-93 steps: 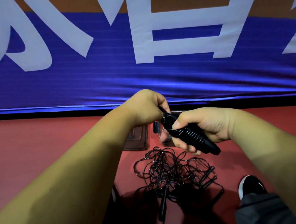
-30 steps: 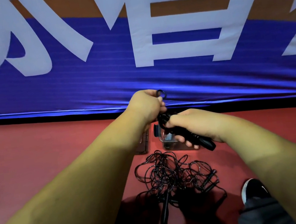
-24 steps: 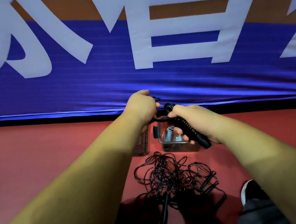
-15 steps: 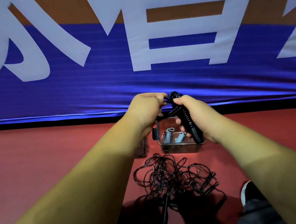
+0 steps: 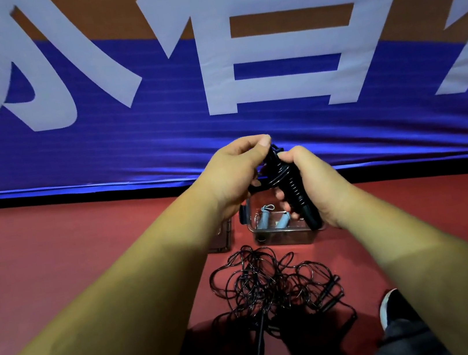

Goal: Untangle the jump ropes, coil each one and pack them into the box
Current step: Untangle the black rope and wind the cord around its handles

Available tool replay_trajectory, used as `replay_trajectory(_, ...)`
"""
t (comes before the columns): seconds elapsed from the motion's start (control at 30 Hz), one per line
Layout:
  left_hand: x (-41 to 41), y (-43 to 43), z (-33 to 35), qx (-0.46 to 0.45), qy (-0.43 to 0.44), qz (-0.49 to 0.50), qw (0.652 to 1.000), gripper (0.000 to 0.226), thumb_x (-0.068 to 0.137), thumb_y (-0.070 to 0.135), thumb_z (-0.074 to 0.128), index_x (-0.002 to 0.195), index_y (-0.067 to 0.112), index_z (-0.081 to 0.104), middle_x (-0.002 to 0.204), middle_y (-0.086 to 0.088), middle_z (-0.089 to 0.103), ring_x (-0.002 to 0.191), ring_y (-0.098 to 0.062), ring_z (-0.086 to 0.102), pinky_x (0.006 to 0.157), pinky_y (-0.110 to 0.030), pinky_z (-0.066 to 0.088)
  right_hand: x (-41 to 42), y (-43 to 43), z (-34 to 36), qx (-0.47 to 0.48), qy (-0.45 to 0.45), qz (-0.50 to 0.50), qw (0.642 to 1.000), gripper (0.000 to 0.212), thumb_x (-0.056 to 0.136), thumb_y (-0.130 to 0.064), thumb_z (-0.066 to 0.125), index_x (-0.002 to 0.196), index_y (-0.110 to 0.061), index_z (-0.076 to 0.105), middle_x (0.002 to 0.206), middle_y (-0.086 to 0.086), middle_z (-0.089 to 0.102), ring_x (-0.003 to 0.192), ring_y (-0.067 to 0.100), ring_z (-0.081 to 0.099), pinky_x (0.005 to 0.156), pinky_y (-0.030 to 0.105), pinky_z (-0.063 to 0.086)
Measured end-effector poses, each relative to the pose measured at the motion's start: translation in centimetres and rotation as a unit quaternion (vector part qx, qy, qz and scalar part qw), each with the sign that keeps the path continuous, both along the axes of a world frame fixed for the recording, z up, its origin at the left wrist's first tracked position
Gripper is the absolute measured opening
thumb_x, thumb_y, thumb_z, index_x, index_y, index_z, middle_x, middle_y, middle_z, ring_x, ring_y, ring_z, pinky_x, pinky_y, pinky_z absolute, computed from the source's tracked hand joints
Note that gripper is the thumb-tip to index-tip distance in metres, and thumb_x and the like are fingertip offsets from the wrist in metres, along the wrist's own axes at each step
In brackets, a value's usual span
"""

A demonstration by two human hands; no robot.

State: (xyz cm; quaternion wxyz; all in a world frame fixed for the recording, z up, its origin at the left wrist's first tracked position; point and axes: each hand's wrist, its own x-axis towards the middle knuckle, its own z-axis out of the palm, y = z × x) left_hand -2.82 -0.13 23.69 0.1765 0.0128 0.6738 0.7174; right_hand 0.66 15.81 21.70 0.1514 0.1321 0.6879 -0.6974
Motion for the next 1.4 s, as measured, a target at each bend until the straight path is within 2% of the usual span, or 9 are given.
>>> replay_trajectory(0.1, 0.4, -0.1, 0.0, -0.014, 0.003, -0.025, 1.000, 0.030, 0.099, 0.040, 0.070, 0.108, 0.012, 0.076, 0.094, -0.013, 0.073, 0.074, -0.032, 0.057, 0.074, -0.046, 0.048, 0.1, -0.2, -0.2, 0.012, -0.010, 0.008, 1.000, 0.050, 0.077, -0.060, 0.053, 0.095, -0.015, 0.067, 0.070, 0.010, 0.063, 0.054, 0.026, 0.053, 0.055, 0.033, 0.040)
replay_trajectory(0.27, 0.3, 0.0, -0.3, -0.103, 0.059, 0.071, 0.990, 0.037, 0.084, 0.051, 0.081, 0.088, 0.014, 0.074, 0.085, -0.008, 0.075, 0.066, -0.021, 0.061, 0.071, -0.043, 0.054, 0.2, -0.3, 0.1, 0.109, 0.036, -0.019, 0.993, 0.029, 0.095, -0.049, 0.053, 0.096, -0.023, 0.068, 0.071, 0.007, 0.069, 0.063, 0.028, 0.060, 0.066, 0.040, 0.046)
replay_trajectory(0.43, 0.3, -0.5, 0.5, -0.237, 0.135, 0.038, 0.961, 0.016, 0.095, 0.037, 0.072, 0.088, 0.023, 0.075, 0.089, 0.007, 0.077, 0.084, -0.014, 0.071, 0.077, -0.031, 0.055, 0.1, -0.4, -0.1, 0.233, 0.080, -0.006, 0.969, 0.044, 0.081, -0.063, 0.052, 0.100, -0.025, 0.062, 0.086, 0.006, 0.071, 0.086, 0.038, 0.073, 0.085, 0.055, 0.057)
replay_trajectory(0.6, 0.8, -0.5, 1.2, -0.307, 0.148, 0.027, 0.940, 0.008, 0.091, 0.020, 0.069, 0.086, 0.022, 0.075, 0.086, -0.003, 0.077, 0.080, -0.020, 0.072, 0.067, -0.029, 0.055, 0.2, -0.4, -0.2, 0.242, 0.115, 0.003, 0.963, 0.016, 0.092, -0.051, 0.057, 0.104, -0.043, 0.064, 0.087, 0.007, 0.073, 0.070, 0.023, 0.065, 0.074, 0.044, 0.055)
replay_trajectory(0.8, 1.3, 0.1, 1.2, -0.339, 0.144, 0.031, 0.929, 0.021, 0.095, 0.024, 0.063, 0.079, 0.012, 0.064, 0.073, -0.009, 0.065, 0.061, -0.019, 0.049, 0.053, -0.028, 0.039, 0.5, -0.3, -0.5, 0.226, 0.137, 0.005, 0.965, 0.015, 0.096, -0.045, 0.062, 0.111, -0.047, 0.066, 0.100, 0.001, 0.075, 0.081, 0.019, 0.062, 0.075, 0.037, 0.046)
replay_trajectory(0.9, 1.1, -0.1, 1.4, -0.323, 0.118, 0.011, 0.939, 0.021, 0.095, 0.027, 0.061, 0.087, 0.009, 0.067, 0.073, -0.003, 0.062, 0.062, -0.018, 0.051, 0.056, -0.027, 0.039, 0.5, -0.6, -0.3, 0.222, 0.141, 0.023, 0.964, 0.027, 0.093, -0.044, 0.059, 0.117, -0.055, 0.065, 0.105, -0.012, 0.076, 0.101, 0.022, 0.070, 0.092, 0.042, 0.055)
replay_trajectory(1.0, 0.6, -0.8, 1.1, -0.210, 0.055, -0.022, 0.976, 0.022, 0.094, 0.022, 0.060, 0.082, 0.004, 0.067, 0.073, -0.008, 0.063, 0.061, -0.020, 0.051, 0.059, -0.029, 0.042, 0.6, -0.7, 0.2, 0.215, 0.149, 0.023, 0.965, 0.026, 0.099, -0.040, 0.057, 0.117, -0.056, 0.066, 0.107, -0.016, 0.077, 0.106, 0.021, 0.071, 0.098, 0.046, 0.056)
replay_trajectory(1.2, 0.0, -0.9, 0.7, -0.049, 0.017, -0.019, 0.998, 0.015, 0.099, 0.014, 0.062, 0.086, 0.008, 0.066, 0.082, -0.011, 0.061, 0.064, -0.015, 0.048, 0.055, -0.026, 0.039, 0.4, -0.5, 0.5, 0.175, 0.143, -0.023, 0.974, 0.022, 0.100, -0.039, 0.059, 0.112, -0.055, 0.068, 0.101, -0.005, 0.076, 0.077, 0.026, 0.071, 0.076, 0.045, 0.063)
replay_trajectory(1.4, -0.2, -0.9, 0.5, -0.054, 0.050, 0.034, 0.997, 0.023, 0.108, 0.010, 0.052, 0.100, 0.006, 0.073, 0.092, -0.006, 0.067, 0.063, -0.011, 0.047, 0.056, -0.023, 0.042, 0.4, -1.0, 0.9, 0.116, 0.127, -0.042, 0.984, 0.018, 0.103, -0.037, 0.058, 0.107, -0.051, 0.069, 0.078, -0.007, 0.070, 0.059, 0.023, 0.065, 0.058, 0.033, 0.054)
